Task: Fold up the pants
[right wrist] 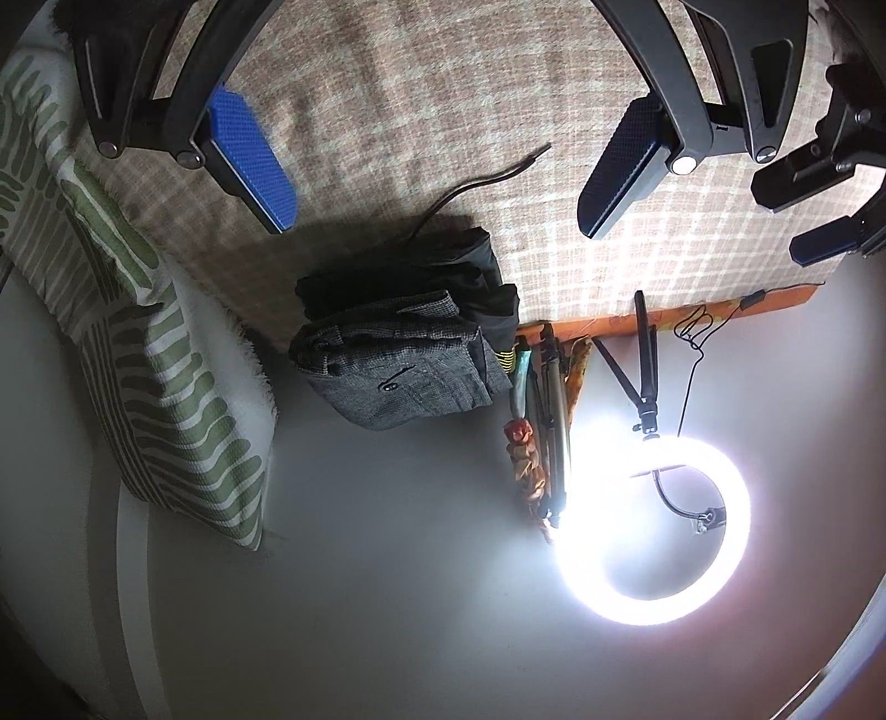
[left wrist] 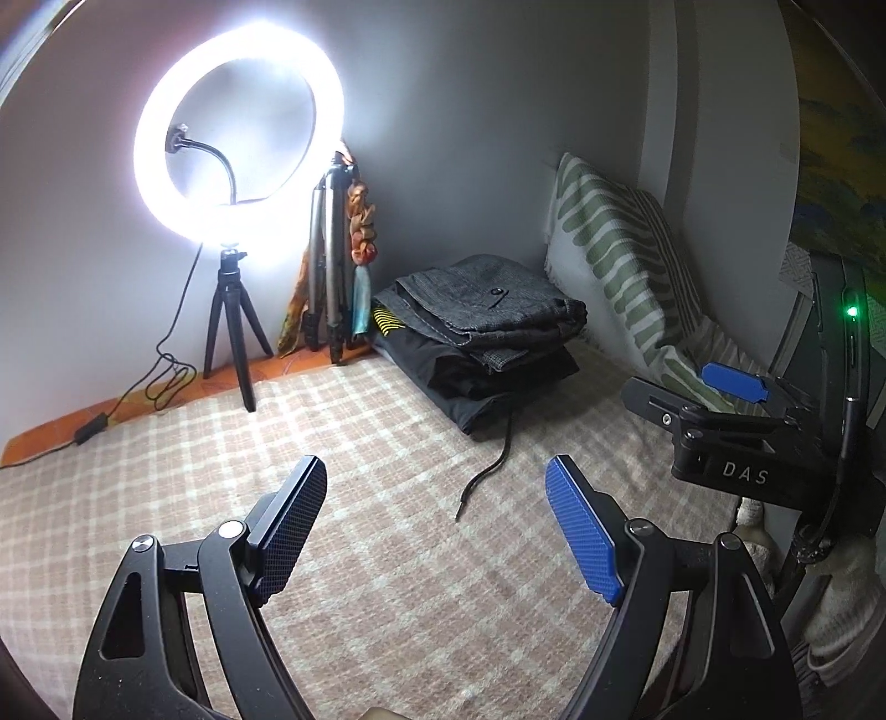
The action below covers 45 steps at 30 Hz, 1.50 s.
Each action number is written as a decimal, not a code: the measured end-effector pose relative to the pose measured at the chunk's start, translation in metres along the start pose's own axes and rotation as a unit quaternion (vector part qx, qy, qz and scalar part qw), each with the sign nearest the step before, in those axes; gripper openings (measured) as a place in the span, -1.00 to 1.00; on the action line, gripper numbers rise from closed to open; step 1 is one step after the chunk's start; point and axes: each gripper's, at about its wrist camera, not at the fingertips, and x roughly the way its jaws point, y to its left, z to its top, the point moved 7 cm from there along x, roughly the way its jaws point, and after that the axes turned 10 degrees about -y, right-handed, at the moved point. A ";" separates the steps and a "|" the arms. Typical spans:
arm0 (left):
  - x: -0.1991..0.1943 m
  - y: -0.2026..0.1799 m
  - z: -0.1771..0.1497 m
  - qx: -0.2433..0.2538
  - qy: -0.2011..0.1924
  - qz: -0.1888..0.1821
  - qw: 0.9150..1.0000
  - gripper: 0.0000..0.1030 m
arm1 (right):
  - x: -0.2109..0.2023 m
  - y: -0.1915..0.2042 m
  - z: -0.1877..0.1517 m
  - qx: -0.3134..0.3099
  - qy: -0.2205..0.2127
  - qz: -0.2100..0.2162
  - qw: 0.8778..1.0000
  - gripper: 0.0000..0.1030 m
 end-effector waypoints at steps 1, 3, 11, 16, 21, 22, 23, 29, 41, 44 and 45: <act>0.000 0.000 0.000 -0.001 -0.001 0.001 1.000 0.60 | 0.000 -0.001 0.000 0.000 -0.001 -0.002 1.000 1.00; 0.000 0.001 0.001 -0.005 -0.002 0.003 1.000 0.63 | 0.000 -0.001 0.001 0.000 -0.003 -0.002 1.000 1.00; -0.002 0.001 0.003 -0.001 -0.004 0.011 1.000 0.64 | -0.002 0.001 0.004 0.001 -0.008 -0.002 1.000 1.00; -0.004 0.001 0.005 0.005 -0.006 0.015 1.000 0.65 | -0.001 0.000 0.004 0.001 -0.009 -0.001 1.000 1.00; -0.006 0.002 0.007 0.005 -0.009 0.020 1.000 0.66 | -0.002 0.001 0.005 -0.001 -0.008 -0.002 1.000 1.00; -0.006 0.003 0.007 0.004 -0.010 0.022 1.000 0.68 | -0.002 0.001 0.005 0.000 -0.009 -0.002 1.000 1.00; -0.006 0.003 0.007 0.004 -0.011 0.023 1.000 0.71 | -0.002 0.001 0.005 0.000 -0.009 -0.002 1.000 1.00; -0.008 0.004 0.009 0.003 -0.014 0.025 1.000 0.73 | -0.002 0.002 0.005 -0.002 -0.008 -0.001 1.000 1.00; -0.009 0.002 0.011 0.002 -0.012 0.024 1.000 0.73 | -0.002 0.004 0.006 -0.004 -0.009 -0.001 1.000 1.00; -0.009 0.002 0.011 0.004 -0.013 0.027 1.000 0.73 | -0.002 0.004 0.006 -0.004 -0.010 -0.003 1.000 1.00; -0.009 0.002 0.011 0.003 -0.012 0.028 1.000 0.73 | -0.002 0.004 0.006 -0.004 -0.010 -0.003 1.000 1.00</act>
